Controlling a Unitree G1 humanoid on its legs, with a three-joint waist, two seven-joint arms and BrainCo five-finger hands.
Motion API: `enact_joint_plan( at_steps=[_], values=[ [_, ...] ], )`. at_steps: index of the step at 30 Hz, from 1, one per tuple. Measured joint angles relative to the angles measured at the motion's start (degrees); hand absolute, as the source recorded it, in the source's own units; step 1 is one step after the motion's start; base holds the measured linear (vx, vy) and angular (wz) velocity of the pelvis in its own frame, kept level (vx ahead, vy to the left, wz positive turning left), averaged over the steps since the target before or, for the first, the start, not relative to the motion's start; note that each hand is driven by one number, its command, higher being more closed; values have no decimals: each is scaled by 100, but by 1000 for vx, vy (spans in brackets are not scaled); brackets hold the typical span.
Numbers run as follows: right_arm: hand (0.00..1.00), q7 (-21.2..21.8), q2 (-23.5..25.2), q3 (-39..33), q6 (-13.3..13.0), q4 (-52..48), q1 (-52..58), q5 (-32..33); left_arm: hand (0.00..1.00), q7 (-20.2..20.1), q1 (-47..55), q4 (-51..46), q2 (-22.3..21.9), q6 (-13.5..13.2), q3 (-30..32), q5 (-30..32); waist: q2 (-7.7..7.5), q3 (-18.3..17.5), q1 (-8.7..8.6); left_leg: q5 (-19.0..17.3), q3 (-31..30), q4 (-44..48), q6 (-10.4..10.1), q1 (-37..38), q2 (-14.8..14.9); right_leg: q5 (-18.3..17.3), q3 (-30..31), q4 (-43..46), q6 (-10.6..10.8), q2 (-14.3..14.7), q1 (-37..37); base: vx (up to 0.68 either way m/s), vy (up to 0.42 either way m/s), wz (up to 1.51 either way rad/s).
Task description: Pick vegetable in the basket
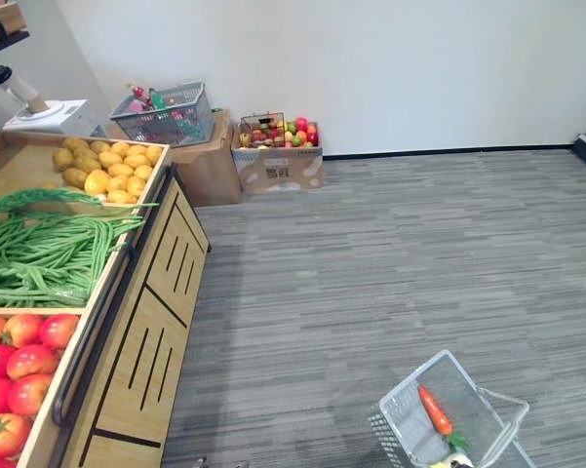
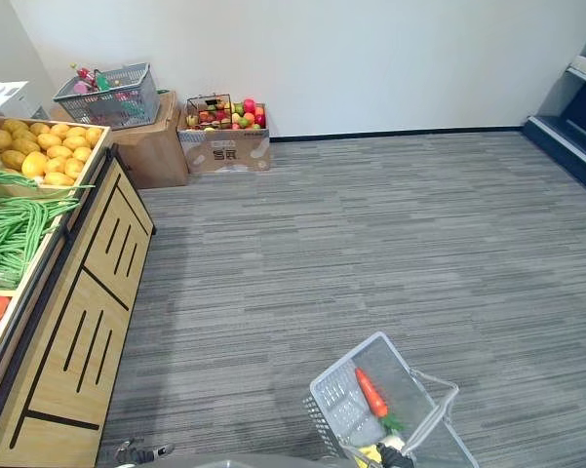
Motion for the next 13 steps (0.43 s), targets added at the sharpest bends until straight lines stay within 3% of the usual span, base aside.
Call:
enact_joint_plan(
  at_steps=[1,13],
  values=[
    [100,1,-9,-24,4,46,1,73,0,-18,-2,42,13,-10,-41,0,68,-42,1,4,13,-15,0,-1,0,45,8,-68,2,9,14,10,9,-9],
    [100,3,-4,-21,22,159,36,78,0,-77,-10,183,85,-107,-178,2,8,-150,-23,23,-184,-198,1,-7,-44,132,-226,-468,-3,26,224,36,-5,7]
  ],
)
